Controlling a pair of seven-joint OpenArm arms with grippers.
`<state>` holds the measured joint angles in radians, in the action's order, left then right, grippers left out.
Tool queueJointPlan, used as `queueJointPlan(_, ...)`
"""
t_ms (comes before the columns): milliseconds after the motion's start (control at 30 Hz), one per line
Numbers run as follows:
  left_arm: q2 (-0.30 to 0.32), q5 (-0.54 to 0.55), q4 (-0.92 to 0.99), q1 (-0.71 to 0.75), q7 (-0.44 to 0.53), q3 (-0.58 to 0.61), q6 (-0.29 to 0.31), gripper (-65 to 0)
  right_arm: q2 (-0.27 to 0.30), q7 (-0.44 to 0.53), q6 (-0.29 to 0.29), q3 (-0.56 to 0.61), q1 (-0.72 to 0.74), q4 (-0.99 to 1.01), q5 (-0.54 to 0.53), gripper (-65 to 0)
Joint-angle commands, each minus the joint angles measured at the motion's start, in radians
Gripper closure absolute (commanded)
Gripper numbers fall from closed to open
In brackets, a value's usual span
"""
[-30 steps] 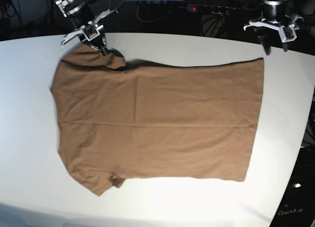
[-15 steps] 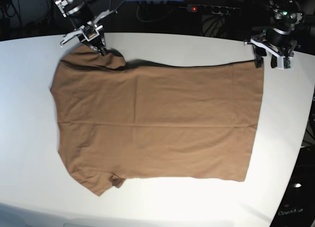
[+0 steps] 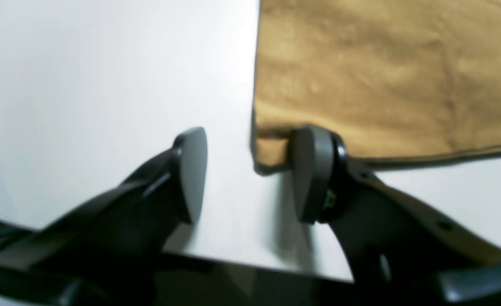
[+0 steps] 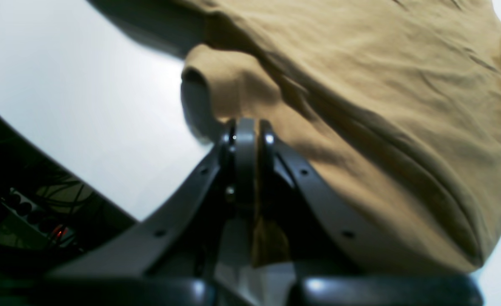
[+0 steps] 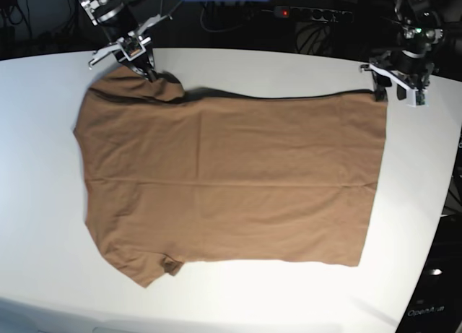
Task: Fold the T-shirt properly
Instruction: 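Lower the left gripper onto the other shoulder corner and pinch it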
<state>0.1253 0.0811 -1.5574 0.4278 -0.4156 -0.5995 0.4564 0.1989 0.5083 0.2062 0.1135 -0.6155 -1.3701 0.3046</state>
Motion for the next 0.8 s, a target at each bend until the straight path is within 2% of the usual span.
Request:
queueJointPlan(0,0.004,-0.011,-0.008,0.001,-0.006,0.0,-0.003,-30.6,0.014,-0.274,0.011,-0.01,-0.028,0.034,0.077,-0.4)
queueJointPlan(233,-0.029,-0.017,-0.015,-0.004,-0.009,0.003,-0.003,-30.5,0.014,-0.276,0.011,-0.008,-0.024,0.036,0.077,-0.4)
queueJointPlan(767,-0.031,-0.011,-0.008,-0.004,-0.009,0.072,-0.003,-30.4,0.014,-0.276,0.011,-0.005,-0.024,0.036,0.077,-0.4)
